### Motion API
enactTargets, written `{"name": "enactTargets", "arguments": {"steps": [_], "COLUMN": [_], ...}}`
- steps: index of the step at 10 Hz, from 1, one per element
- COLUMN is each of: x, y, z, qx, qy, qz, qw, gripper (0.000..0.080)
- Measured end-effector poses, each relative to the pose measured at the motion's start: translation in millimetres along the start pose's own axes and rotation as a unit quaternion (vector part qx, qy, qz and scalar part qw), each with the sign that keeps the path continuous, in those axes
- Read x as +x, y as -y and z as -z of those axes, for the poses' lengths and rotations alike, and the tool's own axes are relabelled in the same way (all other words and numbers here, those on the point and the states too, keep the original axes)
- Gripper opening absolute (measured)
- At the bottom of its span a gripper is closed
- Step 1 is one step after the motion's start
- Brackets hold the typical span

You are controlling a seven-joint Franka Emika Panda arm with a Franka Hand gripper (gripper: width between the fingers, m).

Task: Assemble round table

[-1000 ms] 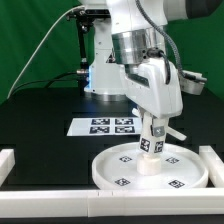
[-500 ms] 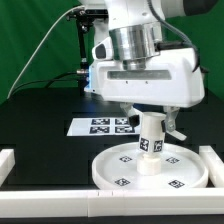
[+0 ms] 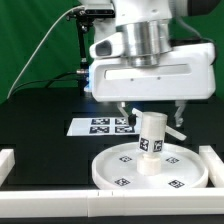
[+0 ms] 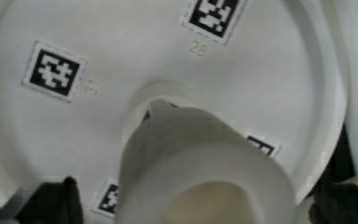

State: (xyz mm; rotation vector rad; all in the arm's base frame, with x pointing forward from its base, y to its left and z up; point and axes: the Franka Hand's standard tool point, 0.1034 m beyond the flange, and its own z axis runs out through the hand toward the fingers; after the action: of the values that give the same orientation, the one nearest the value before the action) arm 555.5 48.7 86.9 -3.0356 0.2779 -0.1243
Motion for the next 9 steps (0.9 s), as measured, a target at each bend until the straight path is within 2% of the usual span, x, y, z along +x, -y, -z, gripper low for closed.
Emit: {"name": "enactTargets", "arguments": {"steps": [2,4,5,6,7,9], "x": [-4.9,-5.2,-5.4,-5.5,-4.6,-4.8], "y": [-4.3,-6.1,-6.2,-6.2,-9.3,-9.3], "z": [-12.4,-12.9,-13.2,-13.3,-13.1,-13.3], "qx": [-0.008,-0.011,-0.011,-0.011,-0.012,-0.012], "qy": [0.009,0.008,0.009,0.009,0.008,0.007], "qz": [0.112,0.141,0.138,0.127,0.114,0.047], "qw": [0.994,0.990,0.990,0.992,0.993,0.999], "gripper": [0.0649,0.0649,0.0554,0.0554,0.0415,0.0414]}}
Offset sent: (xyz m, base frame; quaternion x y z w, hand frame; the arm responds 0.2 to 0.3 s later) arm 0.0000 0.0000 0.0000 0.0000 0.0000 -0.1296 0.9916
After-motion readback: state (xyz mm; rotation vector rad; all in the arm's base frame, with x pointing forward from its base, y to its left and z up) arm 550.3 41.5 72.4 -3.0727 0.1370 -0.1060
